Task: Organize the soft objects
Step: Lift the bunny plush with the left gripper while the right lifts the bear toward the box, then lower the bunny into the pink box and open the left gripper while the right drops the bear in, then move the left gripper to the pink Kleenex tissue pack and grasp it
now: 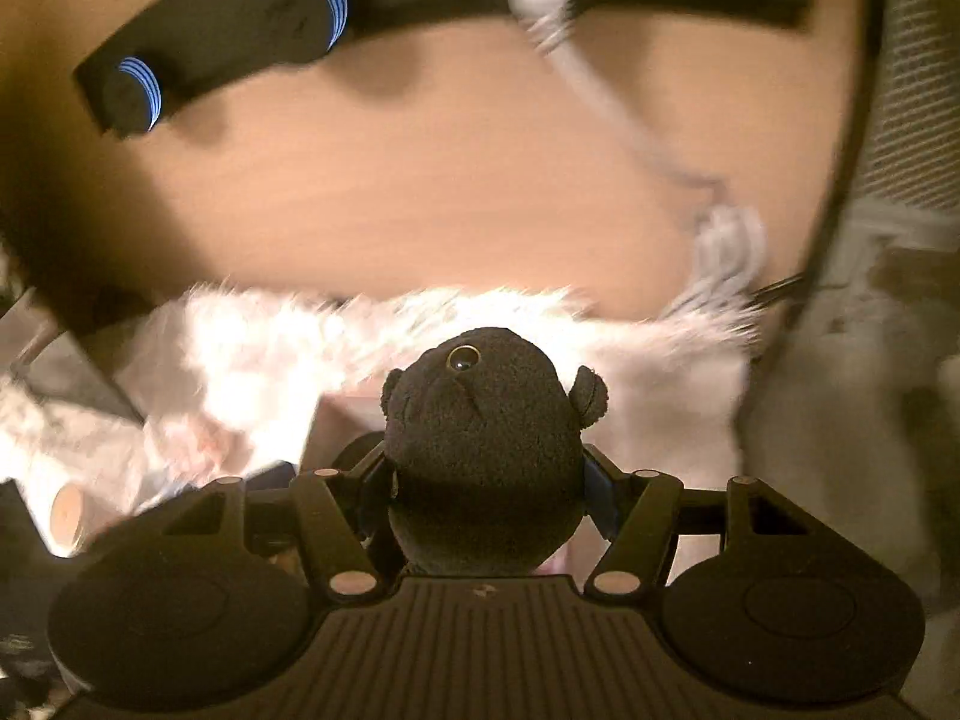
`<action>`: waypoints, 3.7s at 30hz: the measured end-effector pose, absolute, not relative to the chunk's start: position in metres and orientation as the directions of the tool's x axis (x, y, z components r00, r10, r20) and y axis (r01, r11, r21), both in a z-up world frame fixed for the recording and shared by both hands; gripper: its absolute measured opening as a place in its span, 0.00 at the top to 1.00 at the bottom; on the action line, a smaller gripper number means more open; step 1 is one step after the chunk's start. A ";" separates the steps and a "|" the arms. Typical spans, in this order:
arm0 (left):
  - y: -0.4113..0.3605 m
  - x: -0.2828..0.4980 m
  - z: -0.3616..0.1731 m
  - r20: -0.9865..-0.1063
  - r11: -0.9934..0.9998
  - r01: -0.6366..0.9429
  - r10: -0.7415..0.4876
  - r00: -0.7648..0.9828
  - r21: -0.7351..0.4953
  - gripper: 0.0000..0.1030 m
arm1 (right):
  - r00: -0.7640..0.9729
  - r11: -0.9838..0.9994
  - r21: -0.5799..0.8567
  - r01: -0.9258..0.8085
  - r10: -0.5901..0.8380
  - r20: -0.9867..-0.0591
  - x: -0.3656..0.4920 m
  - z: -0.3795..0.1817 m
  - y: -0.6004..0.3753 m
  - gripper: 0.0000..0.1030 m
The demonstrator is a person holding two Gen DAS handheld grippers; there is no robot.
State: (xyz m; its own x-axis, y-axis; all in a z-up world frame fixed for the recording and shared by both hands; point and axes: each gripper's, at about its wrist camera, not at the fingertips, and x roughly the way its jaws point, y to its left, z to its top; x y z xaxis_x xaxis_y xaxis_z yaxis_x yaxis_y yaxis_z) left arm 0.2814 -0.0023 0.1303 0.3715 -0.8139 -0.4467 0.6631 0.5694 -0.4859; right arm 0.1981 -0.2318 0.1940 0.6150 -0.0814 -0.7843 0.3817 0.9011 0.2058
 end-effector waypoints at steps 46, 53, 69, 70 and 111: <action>0.187 0.262 0.105 -0.638 0.861 0.373 -0.507 0.580 -0.346 0.41 | 0.628 0.875 -0.026 0.483 -0.367 -0.687 0.131 0.134 -0.128 0.22; 0.143 0.292 0.083 -0.717 0.908 0.328 -0.410 0.564 -0.261 0.41 | 0.636 0.923 0.032 0.383 -0.239 -0.734 0.090 0.120 -0.081 0.19; 0.165 0.265 0.079 -0.730 0.904 0.391 -0.384 0.566 -0.173 0.83 | 0.606 0.976 -0.021 0.218 -0.152 -0.781 0.076 0.091 -0.054 0.19; 0.173 0.259 0.080 -0.734 0.903 0.392 -0.388 0.558 -0.179 0.83 | 0.615 0.978 -0.012 0.207 -0.140 -0.776 0.081 0.094 -0.054 0.19; 0.118 0.250 0.077 -0.649 0.962 0.259 -0.248 0.719 -0.081 0.72 | 0.599 0.975 0.216 0.046 0.146 -0.788 0.136 0.022 -0.079 0.07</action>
State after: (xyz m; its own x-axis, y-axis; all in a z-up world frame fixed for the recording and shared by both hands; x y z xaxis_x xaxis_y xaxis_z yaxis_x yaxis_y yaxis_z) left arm 0.2503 0.1176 0.0772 0.7187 -0.2485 -0.6494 0.2591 0.9624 -0.0814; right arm 0.1360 -0.0791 0.0216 0.5986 0.1461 -0.7876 0.0460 0.9753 0.2159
